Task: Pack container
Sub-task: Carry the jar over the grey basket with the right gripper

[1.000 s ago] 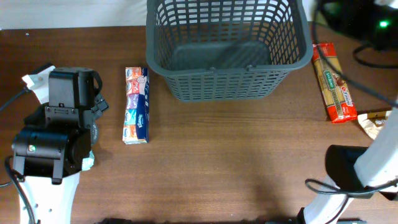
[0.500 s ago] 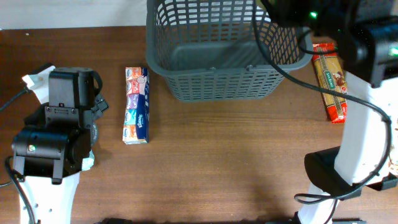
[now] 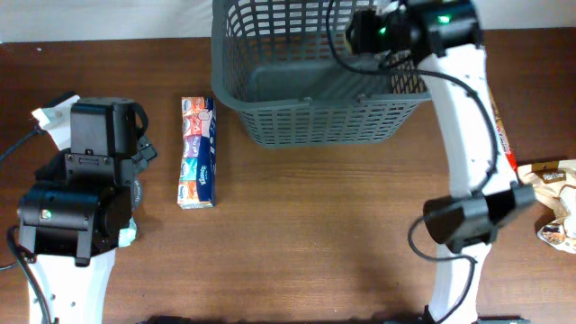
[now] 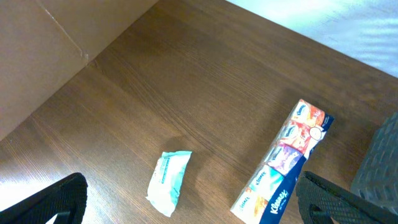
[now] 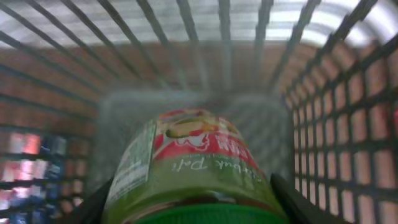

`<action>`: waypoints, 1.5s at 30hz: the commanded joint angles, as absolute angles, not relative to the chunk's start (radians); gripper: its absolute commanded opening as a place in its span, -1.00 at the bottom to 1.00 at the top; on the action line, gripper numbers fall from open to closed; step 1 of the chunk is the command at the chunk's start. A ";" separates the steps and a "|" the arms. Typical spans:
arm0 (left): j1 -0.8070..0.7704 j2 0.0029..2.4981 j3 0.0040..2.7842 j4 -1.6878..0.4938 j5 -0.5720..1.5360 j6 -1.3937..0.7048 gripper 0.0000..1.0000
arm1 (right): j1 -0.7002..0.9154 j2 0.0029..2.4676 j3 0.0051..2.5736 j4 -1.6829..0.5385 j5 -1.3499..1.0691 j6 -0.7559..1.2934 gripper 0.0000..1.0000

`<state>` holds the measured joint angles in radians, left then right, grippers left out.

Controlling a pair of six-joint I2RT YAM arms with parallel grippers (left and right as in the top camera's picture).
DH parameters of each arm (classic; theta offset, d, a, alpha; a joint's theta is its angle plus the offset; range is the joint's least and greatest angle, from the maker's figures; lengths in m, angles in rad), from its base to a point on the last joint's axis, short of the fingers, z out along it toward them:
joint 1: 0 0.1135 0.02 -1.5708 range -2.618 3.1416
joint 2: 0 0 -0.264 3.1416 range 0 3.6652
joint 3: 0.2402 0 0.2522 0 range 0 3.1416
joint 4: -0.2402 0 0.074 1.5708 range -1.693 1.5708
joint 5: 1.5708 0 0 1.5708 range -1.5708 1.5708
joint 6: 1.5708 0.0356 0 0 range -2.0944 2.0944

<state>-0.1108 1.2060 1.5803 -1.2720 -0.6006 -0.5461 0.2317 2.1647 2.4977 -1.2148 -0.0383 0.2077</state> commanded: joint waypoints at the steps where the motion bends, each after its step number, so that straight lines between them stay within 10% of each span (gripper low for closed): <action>1: -0.106 1.198 1.593 -1.270 -0.597 -0.552 0.99 | 0.229 2.188 2.506 -1.242 0.016 0.218 -0.92; 45: -0.106 1.198 1.593 -1.270 -0.597 -0.552 0.99 | 0.183 2.445 2.506 -1.408 0.017 0.218 -0.92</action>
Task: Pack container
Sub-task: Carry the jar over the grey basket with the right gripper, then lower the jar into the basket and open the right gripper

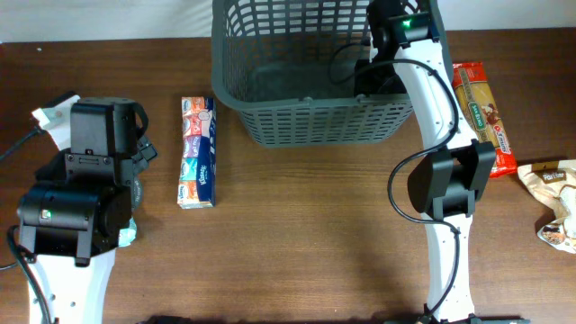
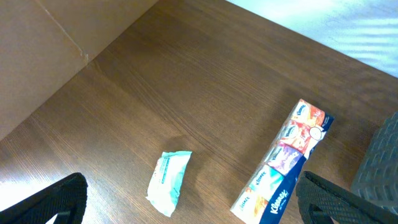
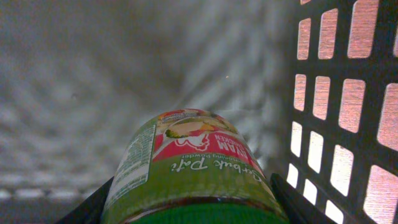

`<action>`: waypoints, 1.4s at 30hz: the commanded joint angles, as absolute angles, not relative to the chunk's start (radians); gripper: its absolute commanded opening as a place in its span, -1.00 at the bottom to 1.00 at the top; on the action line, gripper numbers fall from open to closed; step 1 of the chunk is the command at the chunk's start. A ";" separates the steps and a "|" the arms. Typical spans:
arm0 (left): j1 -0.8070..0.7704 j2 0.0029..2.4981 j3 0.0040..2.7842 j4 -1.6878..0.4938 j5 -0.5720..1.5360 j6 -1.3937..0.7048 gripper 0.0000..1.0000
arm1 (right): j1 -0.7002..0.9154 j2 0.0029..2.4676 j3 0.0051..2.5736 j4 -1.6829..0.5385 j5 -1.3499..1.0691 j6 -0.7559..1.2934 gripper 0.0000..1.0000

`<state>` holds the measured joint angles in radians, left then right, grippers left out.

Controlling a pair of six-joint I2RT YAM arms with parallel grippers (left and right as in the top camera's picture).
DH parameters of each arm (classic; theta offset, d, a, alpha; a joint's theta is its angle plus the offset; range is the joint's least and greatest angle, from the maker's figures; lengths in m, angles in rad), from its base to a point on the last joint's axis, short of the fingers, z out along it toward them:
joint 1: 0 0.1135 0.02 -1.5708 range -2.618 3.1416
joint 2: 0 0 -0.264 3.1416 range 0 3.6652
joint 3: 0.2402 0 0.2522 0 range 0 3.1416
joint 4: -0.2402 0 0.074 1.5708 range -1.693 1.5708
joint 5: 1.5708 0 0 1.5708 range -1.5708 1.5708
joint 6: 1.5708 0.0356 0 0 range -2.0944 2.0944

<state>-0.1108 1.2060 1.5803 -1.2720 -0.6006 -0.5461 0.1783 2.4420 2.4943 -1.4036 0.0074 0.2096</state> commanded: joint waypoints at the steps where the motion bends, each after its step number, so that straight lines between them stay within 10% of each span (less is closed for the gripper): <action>1: -0.106 1.198 1.593 -1.270 -0.597 -0.552 0.99 | 0.183 2.449 2.505 -1.409 0.017 0.218 -0.92; 10: -0.106 1.198 1.593 -1.270 -0.597 -0.552 0.99 | 0.183 2.449 2.505 -1.407 0.015 0.218 -0.88; 31: -0.106 1.198 1.593 -1.270 -0.597 -0.552 0.99 | 0.184 2.449 2.505 -1.382 -0.026 0.218 0.48; 42: -0.106 1.198 1.593 -1.270 -0.597 -0.552 0.99 | 0.184 2.449 2.505 -1.374 -0.041 0.218 0.64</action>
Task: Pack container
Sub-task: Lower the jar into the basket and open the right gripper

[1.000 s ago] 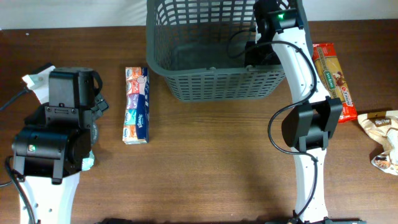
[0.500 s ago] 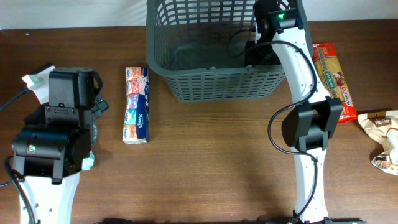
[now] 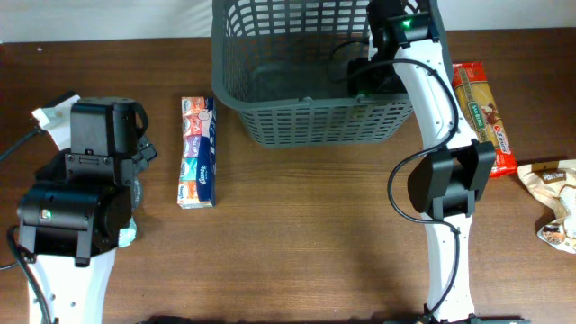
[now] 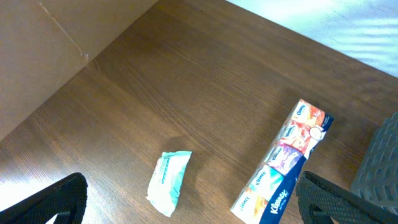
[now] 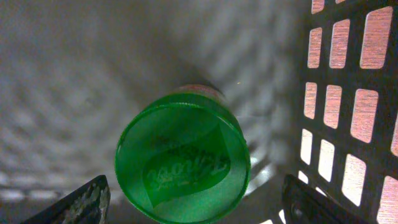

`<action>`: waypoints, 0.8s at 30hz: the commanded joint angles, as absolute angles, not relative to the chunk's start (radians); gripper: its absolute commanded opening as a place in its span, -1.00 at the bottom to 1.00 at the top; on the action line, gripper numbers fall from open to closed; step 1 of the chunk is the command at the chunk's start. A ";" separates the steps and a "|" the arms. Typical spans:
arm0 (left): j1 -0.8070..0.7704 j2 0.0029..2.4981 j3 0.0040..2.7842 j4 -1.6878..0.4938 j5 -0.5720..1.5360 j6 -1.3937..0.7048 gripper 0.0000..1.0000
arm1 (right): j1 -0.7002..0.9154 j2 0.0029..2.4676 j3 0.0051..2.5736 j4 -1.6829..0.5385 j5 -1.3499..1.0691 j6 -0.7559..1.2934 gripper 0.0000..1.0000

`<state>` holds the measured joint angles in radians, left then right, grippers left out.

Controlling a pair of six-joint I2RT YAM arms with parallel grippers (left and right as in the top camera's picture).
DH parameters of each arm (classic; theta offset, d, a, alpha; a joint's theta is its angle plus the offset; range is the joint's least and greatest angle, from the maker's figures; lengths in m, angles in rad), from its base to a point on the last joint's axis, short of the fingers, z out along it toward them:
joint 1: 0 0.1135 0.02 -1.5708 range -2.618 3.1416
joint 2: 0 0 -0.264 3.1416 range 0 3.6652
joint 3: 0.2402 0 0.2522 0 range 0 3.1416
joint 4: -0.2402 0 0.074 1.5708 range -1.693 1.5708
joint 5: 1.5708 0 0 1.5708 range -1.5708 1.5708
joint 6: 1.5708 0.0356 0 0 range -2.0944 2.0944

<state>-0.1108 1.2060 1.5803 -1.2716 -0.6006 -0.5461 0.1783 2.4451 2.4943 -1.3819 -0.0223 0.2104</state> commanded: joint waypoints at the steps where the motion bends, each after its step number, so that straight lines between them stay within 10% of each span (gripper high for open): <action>1: -0.106 1.198 1.593 -1.270 -0.597 -0.552 0.99 | 0.184 2.449 2.506 -1.373 -0.042 0.218 0.64; 8: -0.106 1.198 1.593 -1.270 -0.597 -0.552 0.99 | 0.183 2.449 2.630 -1.385 -0.045 0.217 0.98; 24: -0.106 1.198 1.593 -1.270 -0.597 -0.552 0.99 | 0.141 2.324 3.141 -1.623 0.039 0.218 0.98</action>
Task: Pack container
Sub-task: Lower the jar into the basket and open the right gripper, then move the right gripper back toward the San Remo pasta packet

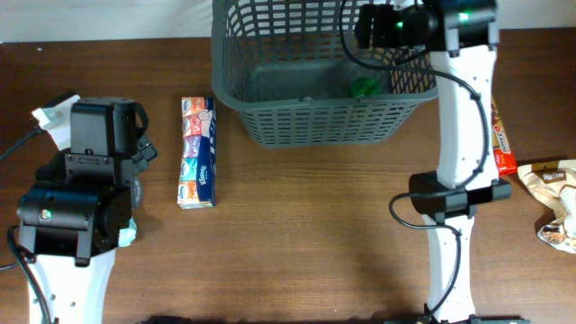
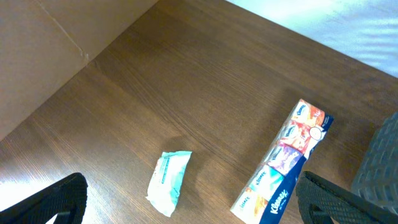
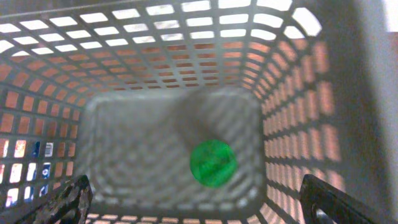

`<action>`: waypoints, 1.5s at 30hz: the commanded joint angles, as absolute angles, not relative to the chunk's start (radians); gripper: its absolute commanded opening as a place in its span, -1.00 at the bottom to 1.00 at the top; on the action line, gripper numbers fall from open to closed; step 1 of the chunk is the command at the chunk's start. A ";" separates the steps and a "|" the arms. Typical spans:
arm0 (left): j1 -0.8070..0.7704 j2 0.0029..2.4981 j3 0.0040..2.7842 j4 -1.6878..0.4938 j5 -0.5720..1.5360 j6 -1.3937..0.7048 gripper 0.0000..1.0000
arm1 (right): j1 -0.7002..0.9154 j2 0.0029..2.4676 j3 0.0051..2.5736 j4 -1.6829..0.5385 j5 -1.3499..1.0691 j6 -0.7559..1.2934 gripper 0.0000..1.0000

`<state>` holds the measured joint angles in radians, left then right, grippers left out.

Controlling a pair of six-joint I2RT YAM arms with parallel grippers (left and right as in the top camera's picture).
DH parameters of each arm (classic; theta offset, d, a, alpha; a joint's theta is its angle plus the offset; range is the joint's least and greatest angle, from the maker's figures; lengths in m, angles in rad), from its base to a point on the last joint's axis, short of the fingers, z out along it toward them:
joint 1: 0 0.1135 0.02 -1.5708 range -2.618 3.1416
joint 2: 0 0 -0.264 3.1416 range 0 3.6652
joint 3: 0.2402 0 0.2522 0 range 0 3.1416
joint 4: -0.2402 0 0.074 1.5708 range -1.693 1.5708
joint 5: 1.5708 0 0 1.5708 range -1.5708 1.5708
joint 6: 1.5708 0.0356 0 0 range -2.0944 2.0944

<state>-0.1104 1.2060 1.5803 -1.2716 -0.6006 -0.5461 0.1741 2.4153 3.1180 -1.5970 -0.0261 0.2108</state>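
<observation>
A grey mesh basket (image 1: 270, 126) stands at the back of the table. A jar with a green lid (image 1: 364, 87) stands upright in its right part; the right wrist view looks down on that lid (image 3: 213, 163). My right gripper (image 3: 196, 202) hangs open high over the basket, holding nothing. A Kleenex tissue multipack (image 1: 197, 151) lies left of the basket, also seen from the left wrist (image 2: 283, 167). A small white and teal packet (image 2: 168, 182) lies near it. My left gripper (image 2: 196, 202) is open above the table at the left.
A long red and brown snack pack (image 1: 499, 135) lies right of the basket, partly behind my right arm. Crumpled wrappers (image 1: 558, 202) sit at the table's right edge. A white item (image 1: 49, 117) shows by my left arm.
My right gripper has risen from just above the jar's lid inside the basket to well over the basket's rim. The jar stays on the basket floor. The left arm has not moved.
My right gripper held the green-lidded jar over the basket, then low inside it near the right wall. Then the jar stood free with the open jaws around its lid. Now the gripper is up above the basket, empty.
</observation>
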 commanded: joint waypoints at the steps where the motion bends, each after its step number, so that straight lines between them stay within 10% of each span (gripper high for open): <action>1: -0.106 1.198 1.593 -1.270 -0.597 -0.552 0.99 | 0.126 2.304 3.141 -1.635 0.047 0.217 0.98; 17: -0.106 1.198 1.593 -1.270 -0.597 -0.552 0.99 | -0.116 2.128 3.140 -1.699 -0.112 0.031 0.98; 32: -0.106 1.198 1.593 -1.270 -0.597 -0.552 0.99 | -0.391 2.059 2.725 -1.699 0.126 0.730 0.98; 45: -0.106 1.198 1.593 -1.270 -0.597 -0.552 0.99 | -0.654 2.056 2.255 -1.699 -0.083 0.688 0.98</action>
<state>-0.1108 1.2060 1.5803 -1.2720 -0.6006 -0.5461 -0.5983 2.0846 2.2990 -1.6928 -0.0273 0.7284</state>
